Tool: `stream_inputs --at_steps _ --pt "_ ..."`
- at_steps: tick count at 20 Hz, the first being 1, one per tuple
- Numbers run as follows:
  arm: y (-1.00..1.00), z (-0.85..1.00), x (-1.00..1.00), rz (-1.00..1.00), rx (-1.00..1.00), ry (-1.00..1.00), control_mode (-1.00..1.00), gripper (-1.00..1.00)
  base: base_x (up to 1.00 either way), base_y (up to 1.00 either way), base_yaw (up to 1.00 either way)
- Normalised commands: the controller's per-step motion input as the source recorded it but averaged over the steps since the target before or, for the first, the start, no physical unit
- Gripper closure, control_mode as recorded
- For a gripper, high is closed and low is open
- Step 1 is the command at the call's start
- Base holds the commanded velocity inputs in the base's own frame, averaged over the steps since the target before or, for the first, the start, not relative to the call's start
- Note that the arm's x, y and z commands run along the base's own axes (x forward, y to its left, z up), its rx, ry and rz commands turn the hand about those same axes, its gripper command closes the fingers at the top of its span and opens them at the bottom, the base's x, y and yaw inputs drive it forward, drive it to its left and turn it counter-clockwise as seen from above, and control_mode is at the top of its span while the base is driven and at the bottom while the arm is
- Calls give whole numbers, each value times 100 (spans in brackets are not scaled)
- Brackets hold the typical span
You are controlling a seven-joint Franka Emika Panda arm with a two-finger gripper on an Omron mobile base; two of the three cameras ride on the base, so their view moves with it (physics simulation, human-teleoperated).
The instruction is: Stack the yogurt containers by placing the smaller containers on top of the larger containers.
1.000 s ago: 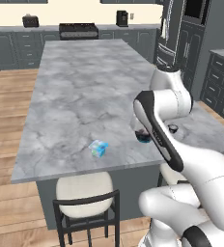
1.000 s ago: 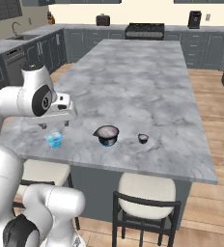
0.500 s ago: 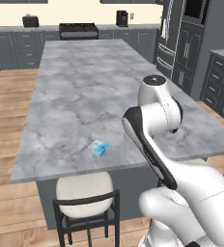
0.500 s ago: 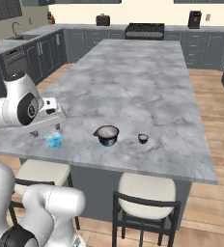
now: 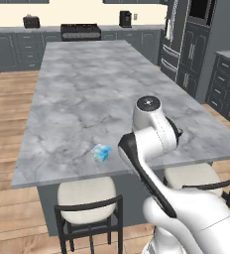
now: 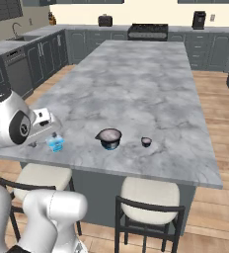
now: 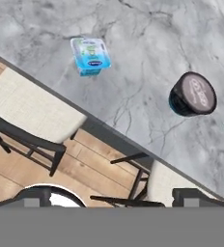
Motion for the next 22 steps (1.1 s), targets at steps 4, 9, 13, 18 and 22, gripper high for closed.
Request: stream_inputs --at_steps 4,9,13,18,22 --pt "42 -23 0 0 0 -3 -100 -100 0 0 0" --pt "45 -7 7 0 0 0 -100 -100 0 0 0" --pt "39 -13 26 0 0 0 -100 -100 0 0 0" --pt "7 -21 27 0 0 -1 -100 -100 0 0 0" --pt "4 -17 28 0 -4 2 -100 -100 0 0 0"
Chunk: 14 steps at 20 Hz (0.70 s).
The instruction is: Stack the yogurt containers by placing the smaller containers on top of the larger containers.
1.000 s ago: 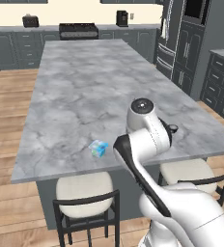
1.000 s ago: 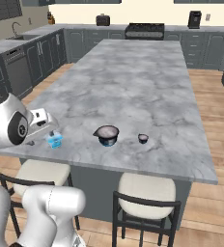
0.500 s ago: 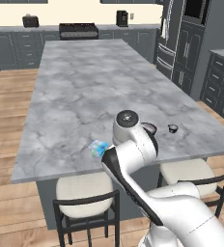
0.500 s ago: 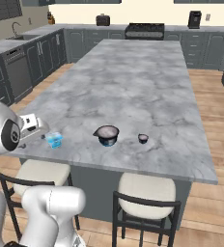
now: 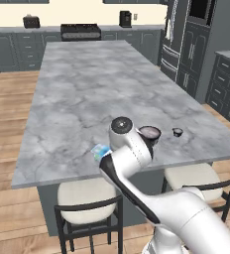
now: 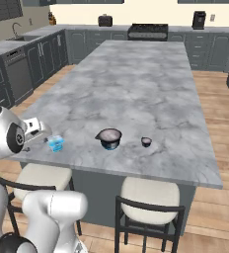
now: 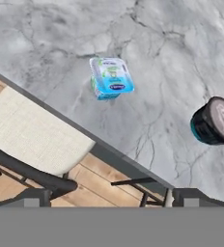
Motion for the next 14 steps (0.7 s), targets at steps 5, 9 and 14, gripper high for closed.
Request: stream_inputs --at_steps 5,9,14 --pt "19 -3 22 0 -6 3 -100 -100 0 0 0" --pt "23 -10 21 0 -5 0 -100 -100 0 0 0" --pt "4 -25 25 0 -4 0 -100 -100 0 0 0"
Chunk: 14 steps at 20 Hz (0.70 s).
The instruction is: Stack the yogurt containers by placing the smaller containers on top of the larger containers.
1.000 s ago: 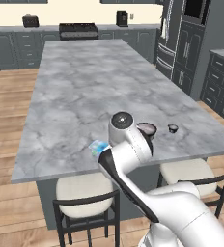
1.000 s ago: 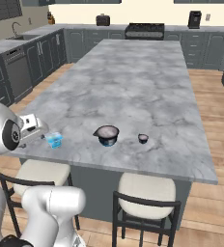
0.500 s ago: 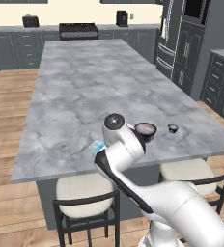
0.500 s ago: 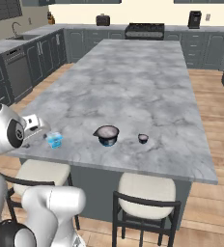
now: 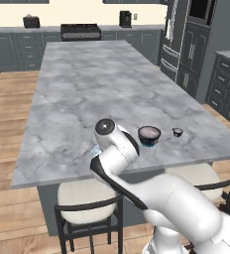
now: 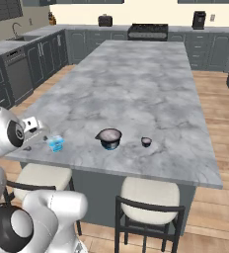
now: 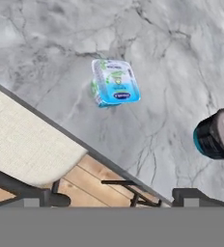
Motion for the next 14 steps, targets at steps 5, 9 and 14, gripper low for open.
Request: stream_inputs --at_steps 5,9,14 --pt "0 -24 28 0 -4 0 -100 -100 0 0 0" --pt "0 -14 28 0 -1 0 -100 -100 0 0 0" --pt "0 -14 24 0 0 0 -100 -100 0 0 0"
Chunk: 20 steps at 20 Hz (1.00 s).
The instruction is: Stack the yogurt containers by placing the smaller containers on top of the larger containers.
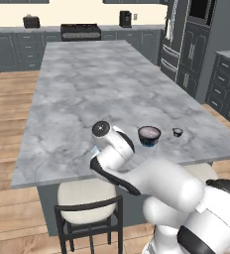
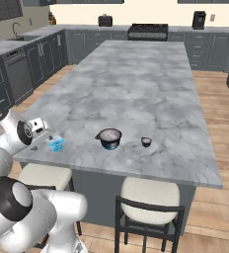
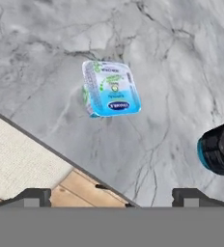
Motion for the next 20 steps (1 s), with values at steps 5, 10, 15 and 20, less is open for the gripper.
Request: stream_inputs --at_steps 5,10,15,20 --pt "10 -14 19 0 0 0 -100 -100 0 0 0" --pt "17 -18 26 0 0 0 -100 -100 0 0 0" --pt "5 -24 32 0 0 0 -100 -100 0 0 0" --pt "8 -20 31 0 0 0 -100 -100 0 0 0"
